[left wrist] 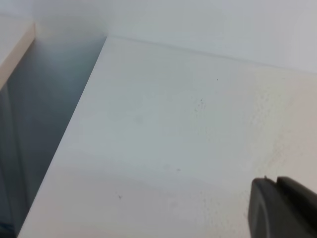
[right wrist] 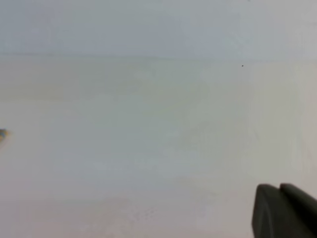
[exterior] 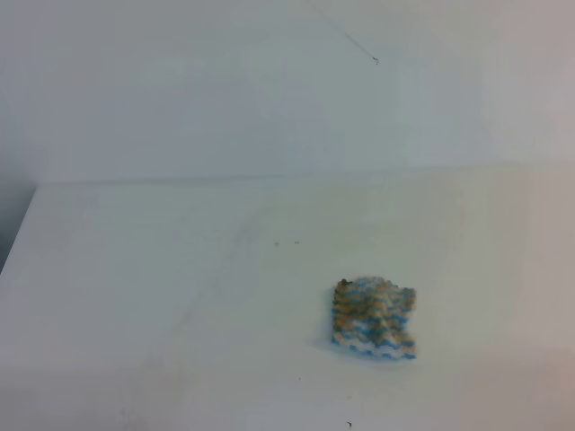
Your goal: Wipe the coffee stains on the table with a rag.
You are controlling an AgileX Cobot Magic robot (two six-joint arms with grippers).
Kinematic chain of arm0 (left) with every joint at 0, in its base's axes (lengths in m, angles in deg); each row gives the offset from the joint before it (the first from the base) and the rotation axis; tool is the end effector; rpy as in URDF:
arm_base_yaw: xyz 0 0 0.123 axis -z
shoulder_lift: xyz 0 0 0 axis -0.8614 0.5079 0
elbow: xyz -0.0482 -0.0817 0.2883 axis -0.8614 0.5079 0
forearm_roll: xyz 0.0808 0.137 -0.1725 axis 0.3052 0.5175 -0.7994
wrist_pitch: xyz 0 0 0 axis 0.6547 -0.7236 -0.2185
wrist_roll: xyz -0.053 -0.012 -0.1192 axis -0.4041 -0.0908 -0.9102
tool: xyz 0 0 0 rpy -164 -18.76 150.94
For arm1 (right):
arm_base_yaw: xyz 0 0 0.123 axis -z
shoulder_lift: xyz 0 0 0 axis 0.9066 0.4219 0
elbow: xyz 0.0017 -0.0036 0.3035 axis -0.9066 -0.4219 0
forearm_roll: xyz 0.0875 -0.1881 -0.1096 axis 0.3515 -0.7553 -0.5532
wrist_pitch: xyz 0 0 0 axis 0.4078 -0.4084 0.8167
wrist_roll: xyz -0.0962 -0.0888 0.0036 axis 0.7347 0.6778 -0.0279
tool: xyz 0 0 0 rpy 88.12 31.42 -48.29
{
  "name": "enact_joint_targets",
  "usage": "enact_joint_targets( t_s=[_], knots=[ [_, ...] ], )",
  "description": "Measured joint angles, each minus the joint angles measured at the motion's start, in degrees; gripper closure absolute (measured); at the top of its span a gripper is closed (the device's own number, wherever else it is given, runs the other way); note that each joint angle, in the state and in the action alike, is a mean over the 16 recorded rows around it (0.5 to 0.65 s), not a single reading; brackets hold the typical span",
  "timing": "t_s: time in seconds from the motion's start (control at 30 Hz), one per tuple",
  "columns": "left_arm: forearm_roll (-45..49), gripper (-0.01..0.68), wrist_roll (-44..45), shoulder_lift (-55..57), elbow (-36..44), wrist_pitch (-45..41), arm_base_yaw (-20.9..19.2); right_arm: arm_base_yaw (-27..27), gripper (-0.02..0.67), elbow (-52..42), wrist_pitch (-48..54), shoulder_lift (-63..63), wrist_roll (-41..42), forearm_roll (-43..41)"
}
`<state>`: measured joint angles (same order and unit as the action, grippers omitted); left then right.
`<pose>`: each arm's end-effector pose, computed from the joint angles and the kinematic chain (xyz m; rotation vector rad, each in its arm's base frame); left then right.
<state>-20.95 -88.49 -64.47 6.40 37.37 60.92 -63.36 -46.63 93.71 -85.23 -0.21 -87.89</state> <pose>0.0567 -0.0012 0.1741 -0.2509 1.7996 -0.2294 0.0560 -0.0080 0.1681 -0.0147 1.7862 -0.1254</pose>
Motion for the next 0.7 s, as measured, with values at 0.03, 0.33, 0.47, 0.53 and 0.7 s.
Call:
enact_joint_targets(
  t_s=[0.03, 0.33, 0.47, 0.53, 0.7],
  knots=[
    [0.0, 0.674, 0.0, 0.0, 0.0, 0.0, 0.0, 0.0, 0.652, 0.0, 0.0, 0.0, 0.0, 0.0],
    [0.0, 0.674, -0.03, 0.0, 0.0, 0.0, 0.0, 0.0, 0.652, 0.0, 0.0, 0.0, 0.0, 0.0],
    [0.0, 0.674, -0.03, 0.0, 0.0, 0.0, 0.0, 0.0, 0.652, 0.0, 0.0, 0.0, 0.0, 0.0],
    [0.0, 0.674, -0.03, 0.0, 0.0, 0.0, 0.0, 0.0, 0.652, 0.0, 0.0, 0.0, 0.0, 0.0],
    [0.0, 0.674, -0.03, 0.0, 0.0, 0.0, 0.0, 0.0, 0.652, 0.0, 0.0, 0.0, 0.0, 0.0]
  ],
)
